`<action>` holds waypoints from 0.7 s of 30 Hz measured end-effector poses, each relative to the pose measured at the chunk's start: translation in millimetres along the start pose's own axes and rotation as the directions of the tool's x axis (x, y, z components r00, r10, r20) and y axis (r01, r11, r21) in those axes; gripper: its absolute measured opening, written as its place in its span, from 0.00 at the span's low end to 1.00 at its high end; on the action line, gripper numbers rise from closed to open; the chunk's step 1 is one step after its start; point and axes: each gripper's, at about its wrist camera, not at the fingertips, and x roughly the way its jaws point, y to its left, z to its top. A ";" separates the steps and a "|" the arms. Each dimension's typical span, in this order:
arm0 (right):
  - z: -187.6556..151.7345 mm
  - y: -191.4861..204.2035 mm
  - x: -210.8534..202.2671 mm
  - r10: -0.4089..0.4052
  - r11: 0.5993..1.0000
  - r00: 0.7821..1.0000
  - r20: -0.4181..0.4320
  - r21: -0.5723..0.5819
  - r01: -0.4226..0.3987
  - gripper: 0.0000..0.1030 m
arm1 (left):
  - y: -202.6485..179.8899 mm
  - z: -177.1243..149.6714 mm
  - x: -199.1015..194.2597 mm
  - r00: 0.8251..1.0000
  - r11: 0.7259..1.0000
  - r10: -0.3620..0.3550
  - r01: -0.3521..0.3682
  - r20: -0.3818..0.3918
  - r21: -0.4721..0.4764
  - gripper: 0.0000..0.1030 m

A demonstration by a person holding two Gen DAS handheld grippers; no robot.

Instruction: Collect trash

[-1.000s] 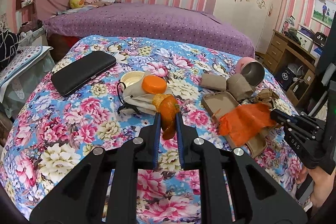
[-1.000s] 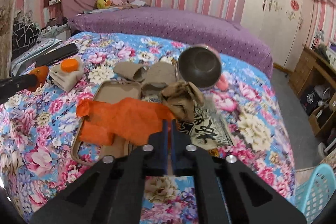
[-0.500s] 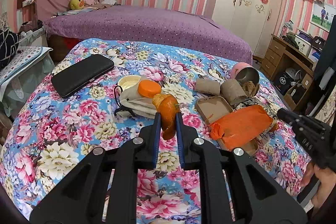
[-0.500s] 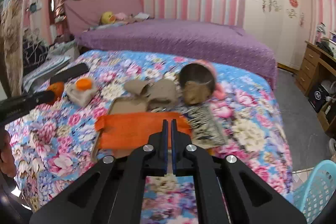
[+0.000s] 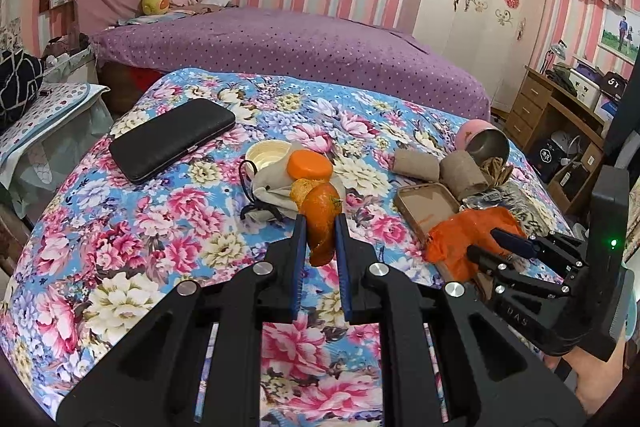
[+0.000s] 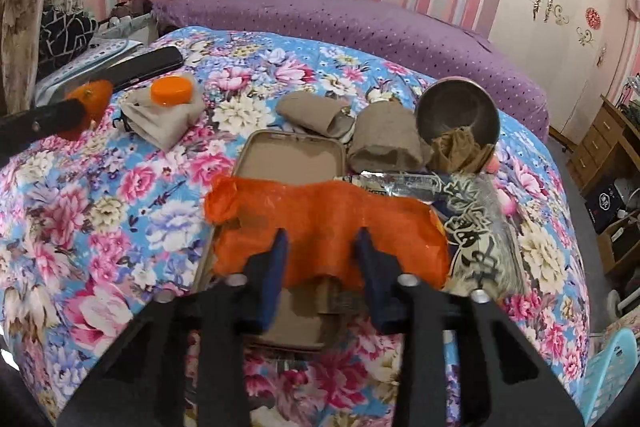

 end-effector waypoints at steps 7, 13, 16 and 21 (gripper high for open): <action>-1.0 -6.2 -22.5 -0.001 1.000 0.995 0.101 0.009 0.000 0.07 | 3.7 1.2 -3.7 1.000 1.000 -0.003 0.003 0.007 -0.012 0.13; 3.4 -22.9 -51.0 0.015 0.998 0.985 0.169 0.051 -0.024 0.07 | 2.3 2.1 -4.4 1.000 1.000 -0.007 0.007 0.011 -0.016 0.13; 4.4 -33.0 -59.3 0.013 0.998 0.983 0.181 0.064 -0.025 0.07 | -3.5 2.1 -5.5 1.000 1.000 -0.009 0.009 0.017 -0.003 0.13; -1.9 -56.5 -67.6 0.000 0.995 0.984 0.179 0.097 -0.018 0.07 | -9.8 2.3 -6.5 1.000 1.000 -0.015 0.015 0.022 0.004 0.13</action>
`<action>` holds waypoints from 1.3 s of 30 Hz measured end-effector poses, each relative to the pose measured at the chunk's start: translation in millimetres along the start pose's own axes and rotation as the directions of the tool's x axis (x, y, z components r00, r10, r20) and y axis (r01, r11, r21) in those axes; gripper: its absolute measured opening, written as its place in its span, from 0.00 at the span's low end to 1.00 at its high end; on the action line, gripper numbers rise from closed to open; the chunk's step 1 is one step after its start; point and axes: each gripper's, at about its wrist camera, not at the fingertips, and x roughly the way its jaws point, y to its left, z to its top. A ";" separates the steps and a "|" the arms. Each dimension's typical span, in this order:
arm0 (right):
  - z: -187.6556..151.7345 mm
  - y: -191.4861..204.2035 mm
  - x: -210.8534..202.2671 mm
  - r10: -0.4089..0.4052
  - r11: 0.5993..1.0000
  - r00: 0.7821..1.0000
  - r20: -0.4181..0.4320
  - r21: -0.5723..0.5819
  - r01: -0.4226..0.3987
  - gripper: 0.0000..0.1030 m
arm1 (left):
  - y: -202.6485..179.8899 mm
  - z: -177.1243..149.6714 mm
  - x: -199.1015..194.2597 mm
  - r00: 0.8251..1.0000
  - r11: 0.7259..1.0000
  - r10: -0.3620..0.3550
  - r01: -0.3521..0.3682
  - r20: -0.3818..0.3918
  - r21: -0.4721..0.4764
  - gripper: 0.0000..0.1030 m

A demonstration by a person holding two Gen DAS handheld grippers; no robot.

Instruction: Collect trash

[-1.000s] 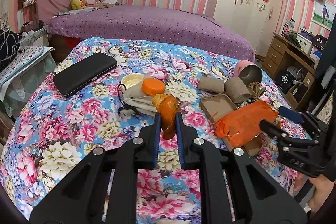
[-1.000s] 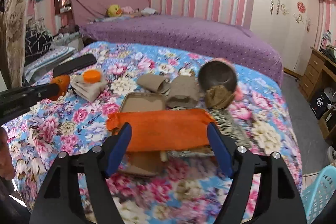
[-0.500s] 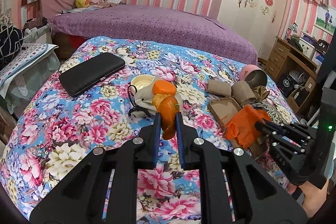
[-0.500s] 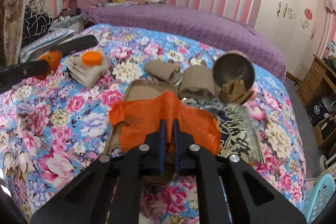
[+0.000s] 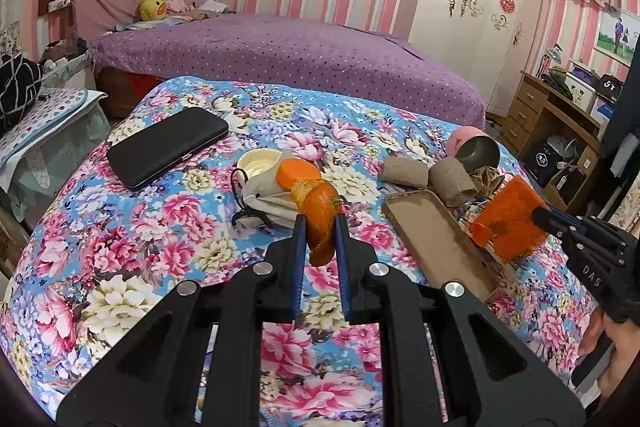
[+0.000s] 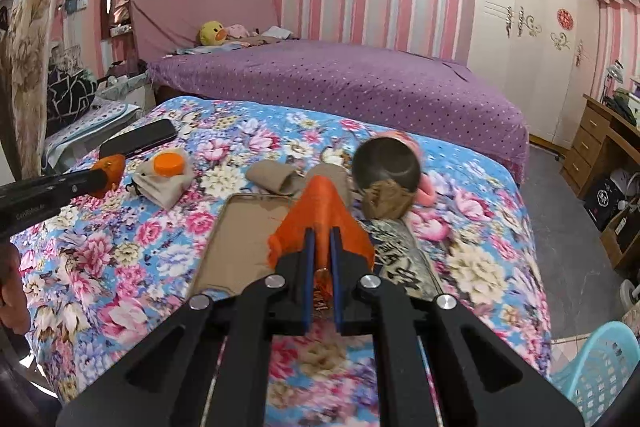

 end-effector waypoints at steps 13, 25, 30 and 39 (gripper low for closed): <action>-25.8 -37.0 -10.7 -0.034 0.999 0.996 -0.080 -0.008 0.033 0.07 | -12.9 -4.2 0.6 1.000 1.000 -0.020 0.020 -0.006 0.023 0.13; -56.7 -47.5 -11.7 -0.015 1.000 0.989 -0.144 -0.006 0.015 0.54 | -29.5 -11.9 2.6 0.999 0.997 -0.031 0.032 -0.019 0.069 0.13; -54.7 -59.5 -14.5 0.003 0.998 0.992 -0.127 0.060 0.005 0.54 | -34.8 -12.3 4.6 0.999 0.996 -0.035 0.036 -0.022 0.075 0.13; -60.1 -42.1 19.5 0.014 0.999 0.971 -0.237 0.033 -0.006 0.10 | -39.9 -14.3 3.9 0.999 0.996 -0.035 0.037 -0.021 0.086 0.13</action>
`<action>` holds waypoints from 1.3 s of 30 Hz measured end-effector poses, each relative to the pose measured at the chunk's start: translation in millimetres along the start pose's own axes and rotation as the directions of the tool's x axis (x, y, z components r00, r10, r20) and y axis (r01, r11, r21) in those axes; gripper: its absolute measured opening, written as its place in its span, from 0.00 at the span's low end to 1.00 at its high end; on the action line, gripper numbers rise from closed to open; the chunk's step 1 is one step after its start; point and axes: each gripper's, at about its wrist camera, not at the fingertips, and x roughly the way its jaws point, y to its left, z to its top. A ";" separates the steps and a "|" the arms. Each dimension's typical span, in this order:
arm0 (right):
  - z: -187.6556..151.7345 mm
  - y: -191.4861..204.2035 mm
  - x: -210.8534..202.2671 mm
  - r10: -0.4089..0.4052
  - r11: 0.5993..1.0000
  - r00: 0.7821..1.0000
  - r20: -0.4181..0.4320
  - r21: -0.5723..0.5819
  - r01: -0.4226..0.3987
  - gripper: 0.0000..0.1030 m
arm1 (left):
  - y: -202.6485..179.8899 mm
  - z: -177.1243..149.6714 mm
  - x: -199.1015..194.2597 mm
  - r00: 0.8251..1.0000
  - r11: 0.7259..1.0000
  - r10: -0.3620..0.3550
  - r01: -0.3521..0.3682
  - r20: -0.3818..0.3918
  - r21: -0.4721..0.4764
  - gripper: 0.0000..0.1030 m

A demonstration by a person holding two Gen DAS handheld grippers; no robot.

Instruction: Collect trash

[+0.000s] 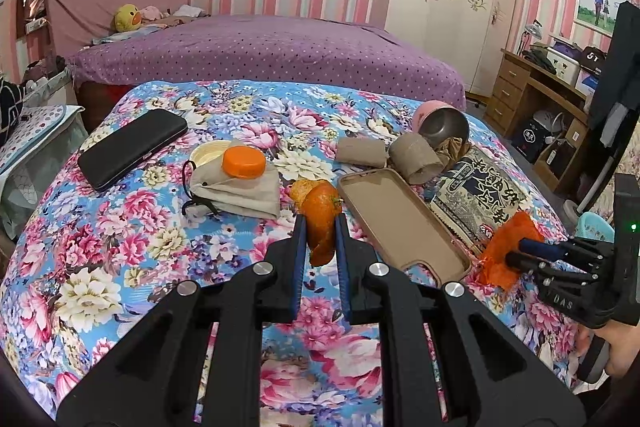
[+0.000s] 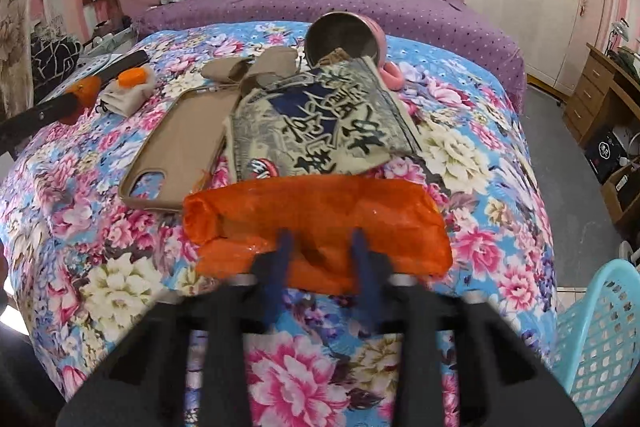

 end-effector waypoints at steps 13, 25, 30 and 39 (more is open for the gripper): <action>-1.2 -35.6 -44.3 0.001 0.996 0.995 0.104 0.083 -0.010 0.18 | -21.5 -7.5 -22.0 1.000 1.000 0.006 -0.006 0.011 0.001 0.13; -2.1 -7.4 4.7 0.001 1.000 1.000 -0.021 -0.018 -0.001 0.31 | -17.1 -21.6 -20.1 1.000 0.999 0.028 -0.029 -0.014 -0.021 0.13; -4.2 -15.0 -15.1 0.013 1.000 0.999 0.032 -0.014 -0.012 0.08 | -14.7 -21.1 -17.1 0.999 0.999 0.033 -0.033 -0.014 -0.023 0.13; -7.5 -57.6 -75.9 -0.006 0.997 0.982 0.186 0.071 -0.007 0.00 | -29.5 -19.7 -22.6 1.000 1.000 0.009 -0.009 0.003 -0.003 0.13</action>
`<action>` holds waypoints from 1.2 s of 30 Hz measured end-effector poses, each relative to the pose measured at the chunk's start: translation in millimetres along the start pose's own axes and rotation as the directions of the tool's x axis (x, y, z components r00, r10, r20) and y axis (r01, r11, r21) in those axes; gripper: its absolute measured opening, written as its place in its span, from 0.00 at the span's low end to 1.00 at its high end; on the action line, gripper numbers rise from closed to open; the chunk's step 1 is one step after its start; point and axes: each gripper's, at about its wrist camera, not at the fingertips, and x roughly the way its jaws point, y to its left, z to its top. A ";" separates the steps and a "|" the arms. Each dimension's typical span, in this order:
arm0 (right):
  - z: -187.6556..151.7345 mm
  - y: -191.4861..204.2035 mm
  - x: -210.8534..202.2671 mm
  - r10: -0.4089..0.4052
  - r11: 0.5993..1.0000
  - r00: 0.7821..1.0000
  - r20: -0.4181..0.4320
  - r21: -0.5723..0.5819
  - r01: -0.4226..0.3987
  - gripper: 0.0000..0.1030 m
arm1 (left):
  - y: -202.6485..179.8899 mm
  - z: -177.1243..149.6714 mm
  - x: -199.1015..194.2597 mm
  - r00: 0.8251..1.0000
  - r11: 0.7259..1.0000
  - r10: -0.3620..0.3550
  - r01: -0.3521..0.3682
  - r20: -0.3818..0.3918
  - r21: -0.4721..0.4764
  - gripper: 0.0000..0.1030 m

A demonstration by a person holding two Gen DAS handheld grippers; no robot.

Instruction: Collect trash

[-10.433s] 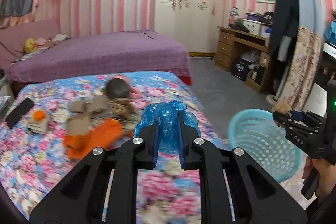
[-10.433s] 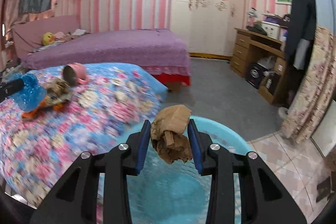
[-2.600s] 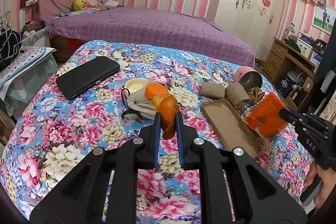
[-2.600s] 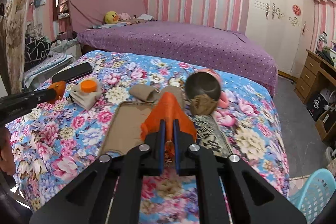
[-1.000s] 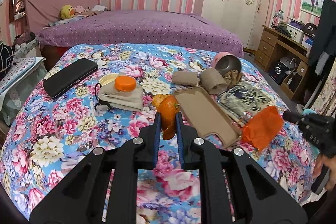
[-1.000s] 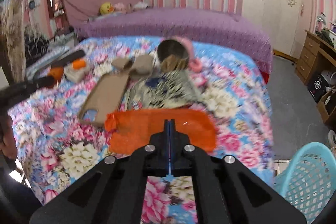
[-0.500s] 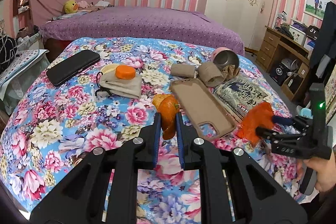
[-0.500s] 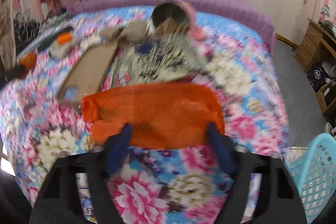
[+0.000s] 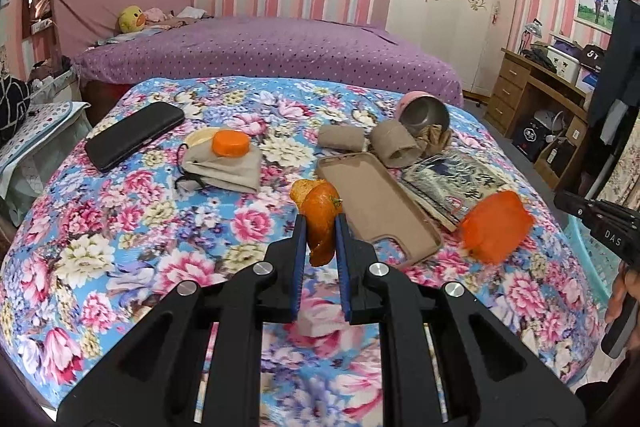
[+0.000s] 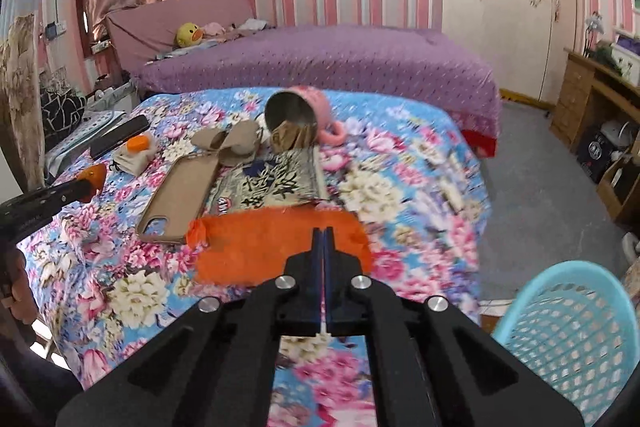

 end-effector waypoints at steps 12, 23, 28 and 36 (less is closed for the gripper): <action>3.2 14.8 42.8 -0.025 1.000 0.996 -0.083 -0.011 0.024 0.79 | -15.3 0.5 -0.4 1.000 1.000 -0.002 0.002 0.005 0.028 0.13; -11.1 34.4 78.8 -0.015 0.998 0.981 -0.193 -0.067 0.001 0.20 | -4.5 1.9 10.2 1.000 1.000 0.008 -0.008 -0.009 0.016 0.13; -8.8 34.1 58.8 0.006 0.998 0.990 -0.137 -0.068 -0.015 0.13 | -0.8 1.1 7.7 1.000 1.000 0.016 -0.016 -0.004 0.015 0.13; -0.2 6.6 6.6 0.009 1.000 1.000 -0.010 -0.015 -0.010 0.12 | -0.8 1.7 1.5 1.000 1.000 0.021 -0.021 0.015 0.014 0.13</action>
